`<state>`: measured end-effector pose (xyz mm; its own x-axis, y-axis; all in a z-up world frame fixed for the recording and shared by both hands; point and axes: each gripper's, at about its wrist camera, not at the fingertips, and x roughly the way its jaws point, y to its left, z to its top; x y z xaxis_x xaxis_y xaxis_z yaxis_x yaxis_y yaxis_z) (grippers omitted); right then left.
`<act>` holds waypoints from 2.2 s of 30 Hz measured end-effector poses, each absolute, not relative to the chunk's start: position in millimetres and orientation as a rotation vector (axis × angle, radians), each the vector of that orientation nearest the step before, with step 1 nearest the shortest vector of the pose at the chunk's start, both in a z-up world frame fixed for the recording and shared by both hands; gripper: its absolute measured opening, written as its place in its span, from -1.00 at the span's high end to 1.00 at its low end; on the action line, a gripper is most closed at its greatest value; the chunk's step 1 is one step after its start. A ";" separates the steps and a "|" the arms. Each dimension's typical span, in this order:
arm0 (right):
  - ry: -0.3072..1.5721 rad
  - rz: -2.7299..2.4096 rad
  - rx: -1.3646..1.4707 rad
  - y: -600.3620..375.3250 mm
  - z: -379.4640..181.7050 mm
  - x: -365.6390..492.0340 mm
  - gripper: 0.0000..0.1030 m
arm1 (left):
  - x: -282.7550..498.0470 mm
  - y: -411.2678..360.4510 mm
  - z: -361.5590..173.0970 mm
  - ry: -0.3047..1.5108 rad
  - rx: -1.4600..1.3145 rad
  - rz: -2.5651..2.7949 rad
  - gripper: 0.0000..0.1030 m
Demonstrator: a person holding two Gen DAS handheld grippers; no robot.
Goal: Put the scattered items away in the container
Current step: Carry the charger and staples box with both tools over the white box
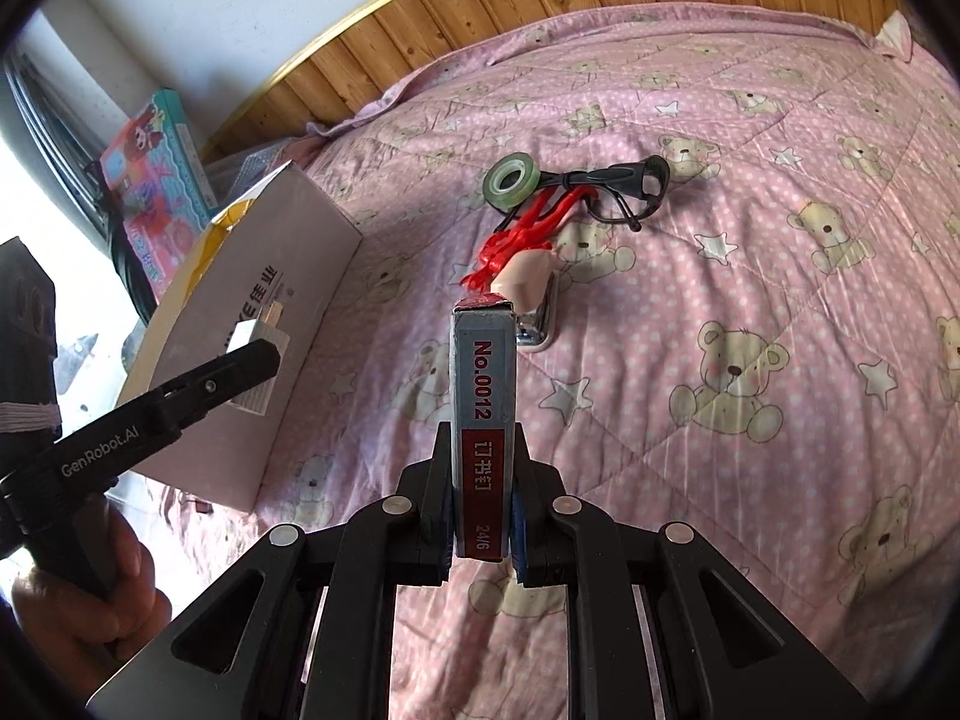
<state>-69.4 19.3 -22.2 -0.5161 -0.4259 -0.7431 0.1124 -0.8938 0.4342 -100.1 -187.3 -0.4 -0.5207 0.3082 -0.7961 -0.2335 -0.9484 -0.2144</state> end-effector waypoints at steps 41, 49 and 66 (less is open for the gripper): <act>-0.303 -2.352 1.260 -76.7 14.3 -39.7 0.71 | -62.2 -245.6 47.5 -0.220 -1.200 2.556 0.35; -0.257 -2.334 1.192 -105.4 42.3 -56.0 0.71 | -75.4 -270.8 63.0 -0.238 -1.177 2.602 0.35; -0.157 -2.282 1.038 -177.1 95.7 -99.0 0.71 | -116.3 -341.9 83.0 -0.219 -1.187 2.749 0.35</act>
<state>-99.0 -177.1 95.7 -0.4996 -0.5819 -0.6417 0.4883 -0.8011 0.3462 -116.3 -341.9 83.0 -0.6792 0.1849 -0.7103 -0.0702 -0.9797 -0.1879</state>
